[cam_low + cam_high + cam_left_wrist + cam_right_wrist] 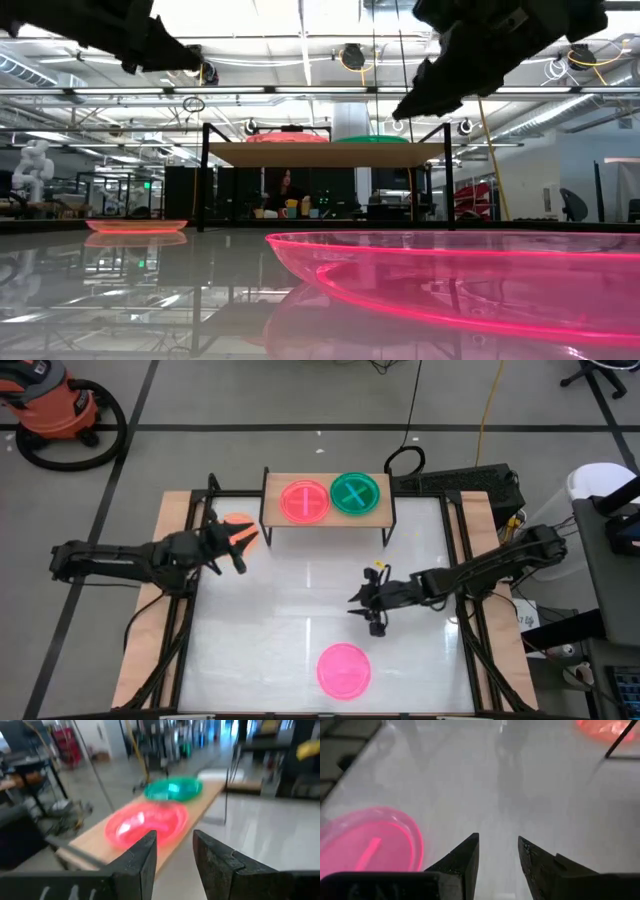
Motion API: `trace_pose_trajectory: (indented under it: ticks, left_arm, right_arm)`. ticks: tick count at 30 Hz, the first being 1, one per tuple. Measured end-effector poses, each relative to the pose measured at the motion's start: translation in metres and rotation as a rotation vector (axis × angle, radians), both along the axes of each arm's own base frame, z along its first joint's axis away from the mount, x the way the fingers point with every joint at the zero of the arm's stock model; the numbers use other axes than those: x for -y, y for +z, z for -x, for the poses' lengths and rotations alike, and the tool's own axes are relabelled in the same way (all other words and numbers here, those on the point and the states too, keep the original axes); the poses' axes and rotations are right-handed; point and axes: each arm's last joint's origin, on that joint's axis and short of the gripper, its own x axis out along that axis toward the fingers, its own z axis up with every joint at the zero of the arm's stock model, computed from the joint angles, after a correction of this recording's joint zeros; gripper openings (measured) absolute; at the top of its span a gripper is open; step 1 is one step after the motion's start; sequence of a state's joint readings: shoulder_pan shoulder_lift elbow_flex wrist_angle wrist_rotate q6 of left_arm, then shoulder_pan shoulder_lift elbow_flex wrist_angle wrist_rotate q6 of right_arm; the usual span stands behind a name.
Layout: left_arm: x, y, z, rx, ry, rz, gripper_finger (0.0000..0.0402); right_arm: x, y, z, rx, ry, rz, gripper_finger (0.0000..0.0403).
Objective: Place and stack plates onto a shelf
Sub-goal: Stack the pink transparent plate on the pink transparent plate on the shelf
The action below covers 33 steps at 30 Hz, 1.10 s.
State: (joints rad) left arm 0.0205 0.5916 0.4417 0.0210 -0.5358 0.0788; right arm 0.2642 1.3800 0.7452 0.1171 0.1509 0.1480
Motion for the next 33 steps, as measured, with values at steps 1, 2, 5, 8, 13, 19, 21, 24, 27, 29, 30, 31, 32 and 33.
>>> trace_pose_trajectory:
  ticks: [1, 2, 5, 8, 13, 19, 21, 24, 27, 29, 30, 31, 32, 33]
  left_arm:
    - [0.001, -0.003, 0.000, 0.045, -0.005, -0.011, 0.0133]
    - [0.001, -0.007, 0.000, 0.088, -0.004, -0.022, 0.0133]
    - [0.001, -0.013, 0.001, 0.233, -0.002, -0.075, 0.0133]
    - [0.001, -0.014, 0.003, 0.305, 0.006, -0.132, 0.0133]
    - [0.001, -0.018, 0.003, 0.275, 0.005, -0.144, 0.0133]
    - [0.001, -0.020, 0.002, 0.263, 0.002, -0.131, 0.0133]
    - [0.001, -0.020, 0.002, 0.261, 0.001, -0.130, 0.0133]
    - [0.001, -0.021, 0.002, 0.251, 0.001, -0.130, 0.0133]
    - [0.001, -0.021, 0.002, 0.250, 0.000, -0.126, 0.0133]
    - [0.001, -0.021, 0.002, 0.251, -0.001, -0.119, 0.0133]
    - [0.001, -0.022, 0.002, 0.250, -0.001, -0.117, 0.0133]
    - [0.001, -0.022, 0.002, 0.250, -0.001, -0.115, 0.0133]
    - [0.001, -0.022, 0.002, 0.249, -0.002, -0.114, 0.0133]
    - [0.001, -0.022, 0.002, 0.245, -0.003, -0.113, 0.0133]
  right_arm:
    - [-0.001, -0.002, -0.003, -0.026, -0.001, 0.006, 0.0118]
    - [-0.002, -0.004, -0.007, -0.052, -0.003, 0.010, 0.0118]
    - [-0.004, -0.010, -0.014, -0.112, 0.006, 0.008, 0.0118]
    - [-0.007, -0.018, -0.018, -0.155, 0.031, -0.051, 0.0118]
    - [-0.010, -0.035, -0.022, -0.234, 0.042, -0.142, 0.0118]
    - [-0.018, -0.060, -0.030, -0.315, 0.082, -0.309, 0.0118]
    - [-0.023, -0.068, -0.034, -0.318, 0.114, -0.360, 0.0118]
    - [-0.030, -0.073, -0.040, -0.311, 0.142, -0.402, 0.0118]
    - [-0.034, -0.071, -0.046, -0.307, 0.167, -0.418, 0.0118]
    - [-0.035, -0.070, -0.049, -0.302, 0.167, -0.421, 0.0118]
    - [-0.035, -0.070, -0.049, -0.302, 0.165, -0.423, 0.0118]
    - [-0.035, -0.070, -0.050, -0.303, 0.161, -0.427, 0.0118]
    - [-0.035, -0.071, -0.050, -0.308, 0.155, -0.431, 0.0118]
    - [-0.035, -0.073, -0.050, -0.317, 0.149, -0.434, 0.0118]
